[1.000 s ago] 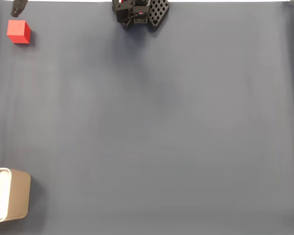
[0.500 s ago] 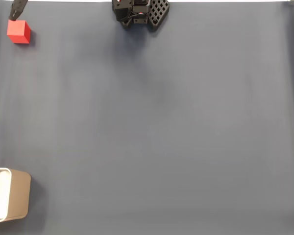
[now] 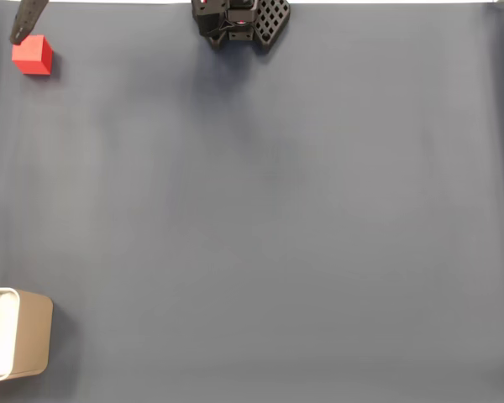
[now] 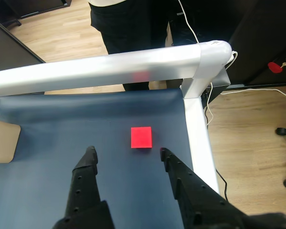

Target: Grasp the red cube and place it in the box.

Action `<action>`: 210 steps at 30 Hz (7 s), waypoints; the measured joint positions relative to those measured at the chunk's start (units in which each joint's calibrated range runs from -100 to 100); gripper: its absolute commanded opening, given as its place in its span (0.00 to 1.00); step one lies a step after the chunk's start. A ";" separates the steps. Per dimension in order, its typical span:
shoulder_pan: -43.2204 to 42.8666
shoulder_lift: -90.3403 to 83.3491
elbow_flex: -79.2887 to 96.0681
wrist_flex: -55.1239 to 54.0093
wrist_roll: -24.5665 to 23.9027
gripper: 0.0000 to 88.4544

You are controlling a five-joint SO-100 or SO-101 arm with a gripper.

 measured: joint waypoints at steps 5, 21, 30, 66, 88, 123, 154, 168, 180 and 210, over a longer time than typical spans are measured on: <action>0.00 1.13 1.18 -2.23 0.00 0.36; 1.78 3.39 9.86 -11.06 0.34 0.37; 2.00 5.21 12.57 -14.96 0.34 0.38; 0.59 15.81 15.19 -27.29 0.39 0.39; 0.52 21.45 15.19 -31.90 0.39 0.39; -1.34 25.18 14.74 -34.45 0.20 0.40; -1.56 28.48 12.30 -37.23 -0.63 0.17; -1.71 28.40 11.84 -36.99 0.39 0.00; -2.23 28.05 11.21 -33.89 1.56 0.00; -8.98 15.54 -6.87 -3.26 2.39 0.00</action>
